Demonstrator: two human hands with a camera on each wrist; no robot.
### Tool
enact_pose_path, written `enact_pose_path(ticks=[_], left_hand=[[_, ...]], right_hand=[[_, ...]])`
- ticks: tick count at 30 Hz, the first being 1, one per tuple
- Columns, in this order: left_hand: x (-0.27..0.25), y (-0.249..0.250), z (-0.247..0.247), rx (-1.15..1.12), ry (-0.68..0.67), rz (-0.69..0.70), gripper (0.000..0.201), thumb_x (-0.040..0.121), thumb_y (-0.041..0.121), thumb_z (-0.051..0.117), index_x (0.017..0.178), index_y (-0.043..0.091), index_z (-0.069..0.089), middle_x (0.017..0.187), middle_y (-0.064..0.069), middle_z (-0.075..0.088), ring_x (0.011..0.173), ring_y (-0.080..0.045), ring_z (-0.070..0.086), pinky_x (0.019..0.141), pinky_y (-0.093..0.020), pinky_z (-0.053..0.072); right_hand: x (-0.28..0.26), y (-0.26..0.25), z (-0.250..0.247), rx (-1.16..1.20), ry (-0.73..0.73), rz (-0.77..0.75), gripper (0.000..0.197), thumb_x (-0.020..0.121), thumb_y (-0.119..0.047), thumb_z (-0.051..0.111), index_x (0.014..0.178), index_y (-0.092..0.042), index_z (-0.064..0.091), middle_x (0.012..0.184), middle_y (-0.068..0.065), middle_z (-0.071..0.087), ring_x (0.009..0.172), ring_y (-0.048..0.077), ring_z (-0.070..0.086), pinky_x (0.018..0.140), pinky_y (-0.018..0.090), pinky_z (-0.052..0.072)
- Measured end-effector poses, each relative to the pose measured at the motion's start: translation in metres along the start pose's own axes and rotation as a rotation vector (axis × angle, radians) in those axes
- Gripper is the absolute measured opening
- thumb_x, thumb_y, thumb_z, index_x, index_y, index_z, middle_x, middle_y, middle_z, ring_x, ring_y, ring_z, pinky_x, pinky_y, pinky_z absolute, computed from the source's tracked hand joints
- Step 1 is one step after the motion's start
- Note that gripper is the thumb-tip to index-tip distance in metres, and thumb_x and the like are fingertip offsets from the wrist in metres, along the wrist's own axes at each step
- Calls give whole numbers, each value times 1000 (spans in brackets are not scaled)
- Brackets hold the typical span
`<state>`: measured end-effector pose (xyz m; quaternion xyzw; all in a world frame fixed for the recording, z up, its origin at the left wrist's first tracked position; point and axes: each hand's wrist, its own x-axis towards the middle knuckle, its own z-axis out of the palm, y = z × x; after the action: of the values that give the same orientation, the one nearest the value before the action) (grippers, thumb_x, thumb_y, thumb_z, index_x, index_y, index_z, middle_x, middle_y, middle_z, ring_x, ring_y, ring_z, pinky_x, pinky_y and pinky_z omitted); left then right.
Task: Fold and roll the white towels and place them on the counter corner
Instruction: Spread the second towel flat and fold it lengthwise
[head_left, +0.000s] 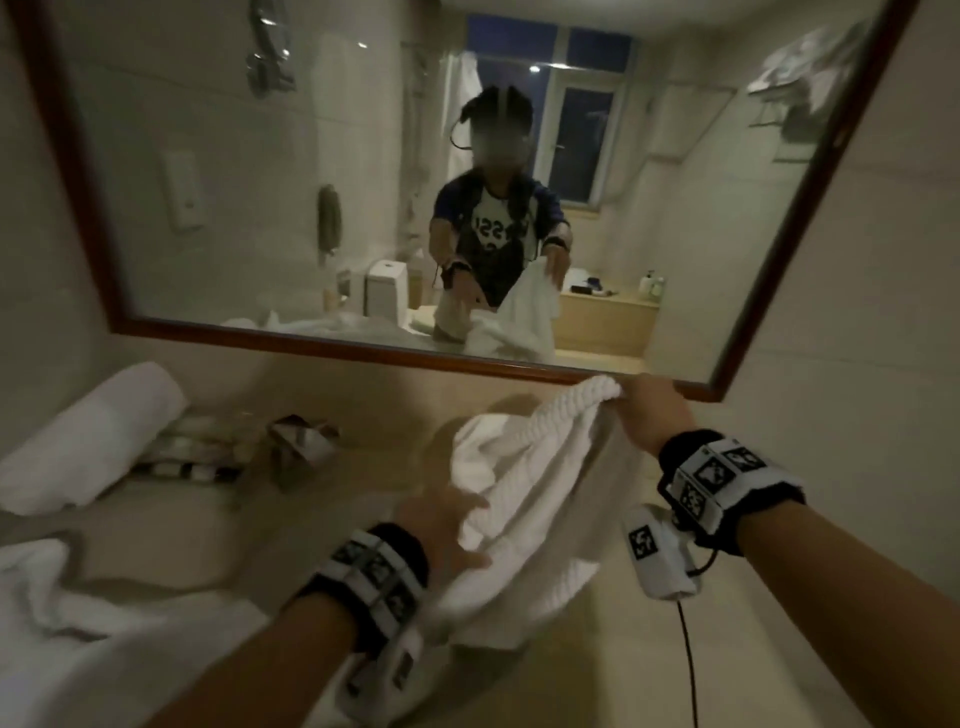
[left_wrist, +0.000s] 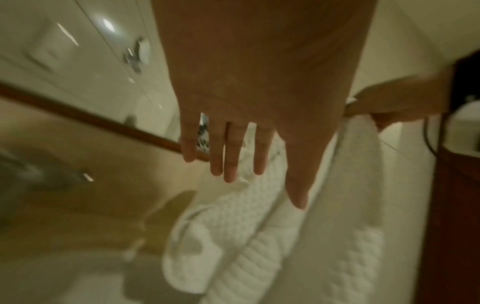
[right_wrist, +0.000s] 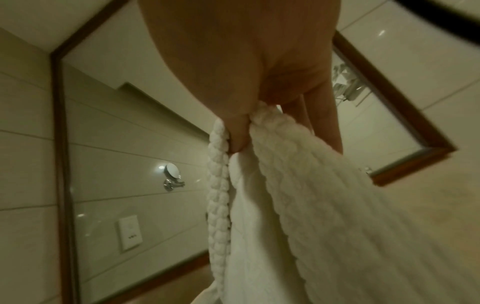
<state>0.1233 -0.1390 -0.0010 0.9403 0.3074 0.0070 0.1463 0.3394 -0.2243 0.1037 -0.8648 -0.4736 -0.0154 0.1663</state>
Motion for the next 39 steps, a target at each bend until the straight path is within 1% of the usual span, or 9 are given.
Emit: enact_pose_path(ticks=[6, 12, 15, 19, 23, 26, 30, 35, 39], left_hand=[[77, 108, 127, 70, -235, 129, 80, 80, 52, 60, 146, 27, 21, 153, 5, 22, 140, -19, 25, 113, -39, 27], [113, 111, 199, 221, -48, 8, 102, 17, 54, 78, 109, 23, 48, 115, 2, 59, 102, -20, 61, 64, -48, 56], [114, 112, 190, 307, 31, 21, 49, 53, 34, 56, 100, 21, 62, 97, 4, 75, 93, -18, 68, 63, -48, 56], [118, 112, 142, 185, 146, -8, 11, 57, 17, 58, 62, 24, 65, 59, 4, 66, 52, -15, 65, 45, -17, 44], [134, 107, 80, 18, 232, -214, 35, 92, 38, 42, 111, 15, 61, 106, -11, 67, 98, -27, 61, 76, -29, 43], [143, 118, 51, -190, 288, -127, 48, 86, 44, 40, 109, 9, 63, 103, -12, 67, 95, -27, 60, 80, -30, 43], [134, 147, 58, -299, 111, 135, 33, 89, 28, 47, 105, 4, 62, 90, -7, 58, 84, -19, 51, 77, -22, 35], [110, 141, 74, -281, -42, 175, 30, 93, 25, 51, 122, 24, 56, 108, 2, 60, 95, -13, 55, 80, -15, 38], [84, 118, 99, 101, -298, 158, 51, 87, 38, 58, 134, 29, 42, 135, 2, 48, 125, -20, 44, 105, -32, 33]], right_hand=[[-4, 153, 21, 38, -174, 197, 28, 96, -12, 41, 113, -11, 63, 108, 13, 66, 93, 32, 66, 69, 35, 56], [12, 225, 42, 243, -234, 339, 21, 94, -15, 47, 97, -2, 63, 93, 21, 67, 79, 34, 68, 73, 44, 59], [32, 226, 52, 566, -202, 402, 21, 95, -15, 47, 92, 1, 61, 91, 20, 65, 77, 32, 65, 71, 44, 59], [41, 218, 64, 1181, -204, 494, 68, 90, -22, 61, 147, -11, 26, 132, 21, 53, 101, 32, 63, 74, 36, 57], [23, 205, 80, 839, -400, 147, 88, 85, -27, 67, 150, -28, 6, 150, 3, 32, 135, 25, 37, 103, 37, 41], [6, 191, 113, 341, -451, -164, 106, 77, -37, 73, 148, -33, -5, 158, 0, 9, 143, 22, 20, 115, 35, 25], [4, 173, 141, 290, -310, -316, 110, 78, -23, 73, 139, -48, -15, 155, -8, -17, 144, 22, 16, 110, 36, 35], [7, 176, 126, 233, -318, -431, 43, 91, -10, 55, 133, -12, 48, 150, 0, 32, 138, 16, 33, 105, 13, 24], [-12, 207, 114, 378, -196, -372, 38, 86, -1, 62, 123, -3, 58, 126, 11, 59, 115, 16, 56, 93, 1, 30]])
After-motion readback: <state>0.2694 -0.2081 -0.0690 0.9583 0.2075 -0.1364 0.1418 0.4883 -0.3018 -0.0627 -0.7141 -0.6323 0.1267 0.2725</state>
